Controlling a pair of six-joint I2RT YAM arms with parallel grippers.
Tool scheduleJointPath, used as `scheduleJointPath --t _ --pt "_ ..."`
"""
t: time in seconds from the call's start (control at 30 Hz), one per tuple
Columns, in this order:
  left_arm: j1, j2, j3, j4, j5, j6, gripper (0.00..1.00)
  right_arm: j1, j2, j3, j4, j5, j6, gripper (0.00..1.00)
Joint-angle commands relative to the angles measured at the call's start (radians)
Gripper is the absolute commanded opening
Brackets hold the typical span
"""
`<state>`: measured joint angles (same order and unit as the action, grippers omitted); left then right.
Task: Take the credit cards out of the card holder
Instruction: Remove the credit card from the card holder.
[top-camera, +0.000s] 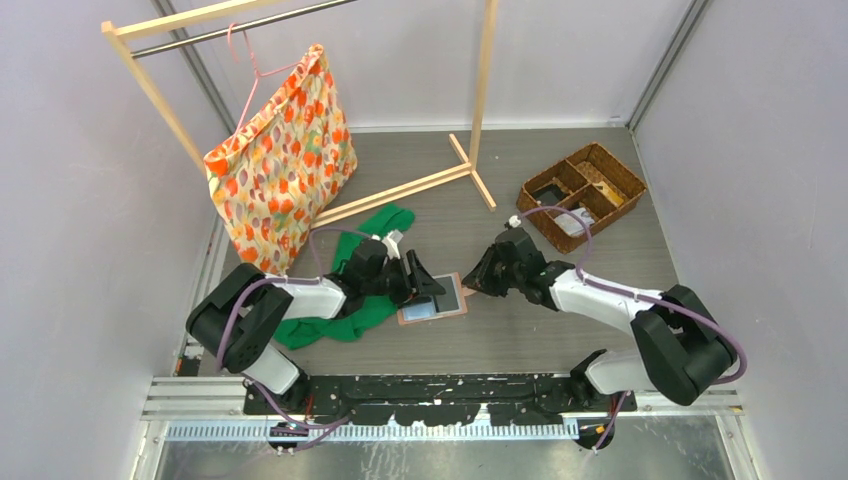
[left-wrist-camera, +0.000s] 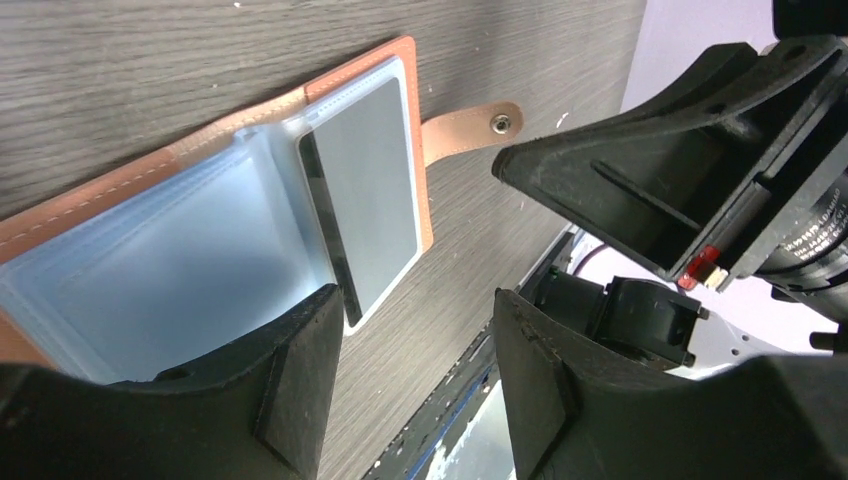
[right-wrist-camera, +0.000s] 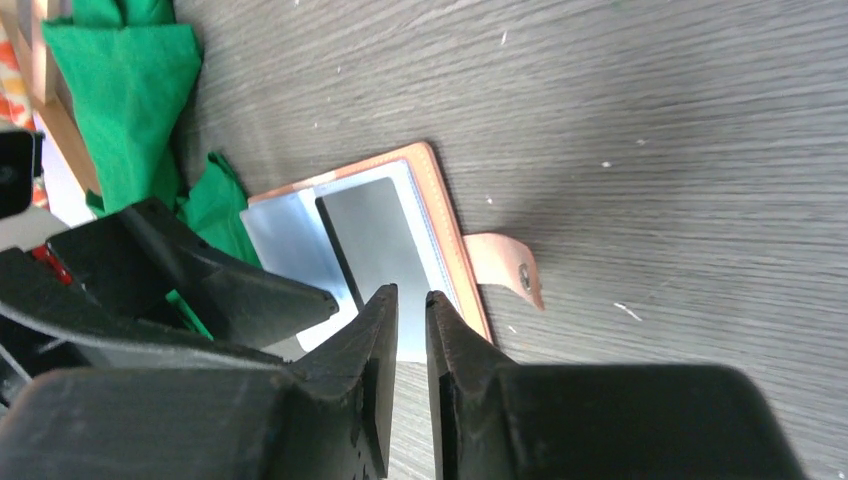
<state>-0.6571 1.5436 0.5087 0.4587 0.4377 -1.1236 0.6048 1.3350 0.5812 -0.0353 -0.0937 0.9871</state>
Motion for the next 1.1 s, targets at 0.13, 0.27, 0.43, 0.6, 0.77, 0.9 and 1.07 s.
scheduleJointPath --t 0.13,0.27,0.43,0.6,0.77,0.9,1.07 --pt "0.0 0.02 0.024 -0.006 -0.034 0.001 0.57 0.002 0.074 0.018 0.107 -0.107 -0.026 0.23" --pt "0.0 0.035 0.021 -0.014 -0.047 -0.001 0.54 0.003 0.126 0.008 0.176 -0.15 -0.002 0.23" --pt "-0.001 0.049 0.02 -0.017 -0.051 -0.001 0.49 0.003 0.153 0.008 0.196 -0.162 0.001 0.23" --pt "0.0 0.059 0.021 -0.014 -0.049 -0.002 0.43 0.003 0.169 0.001 0.203 -0.164 -0.003 0.23" --pt "0.0 0.068 0.021 -0.011 -0.045 -0.001 0.42 0.004 0.18 -0.006 0.212 -0.158 0.0 0.23" --pt "0.0 0.07 0.022 -0.011 -0.044 -0.002 0.41 0.004 0.177 -0.013 0.206 -0.143 -0.005 0.23" --pt "0.001 0.072 0.024 -0.009 -0.044 0.0 0.41 0.003 0.188 -0.021 0.207 -0.143 -0.011 0.23"
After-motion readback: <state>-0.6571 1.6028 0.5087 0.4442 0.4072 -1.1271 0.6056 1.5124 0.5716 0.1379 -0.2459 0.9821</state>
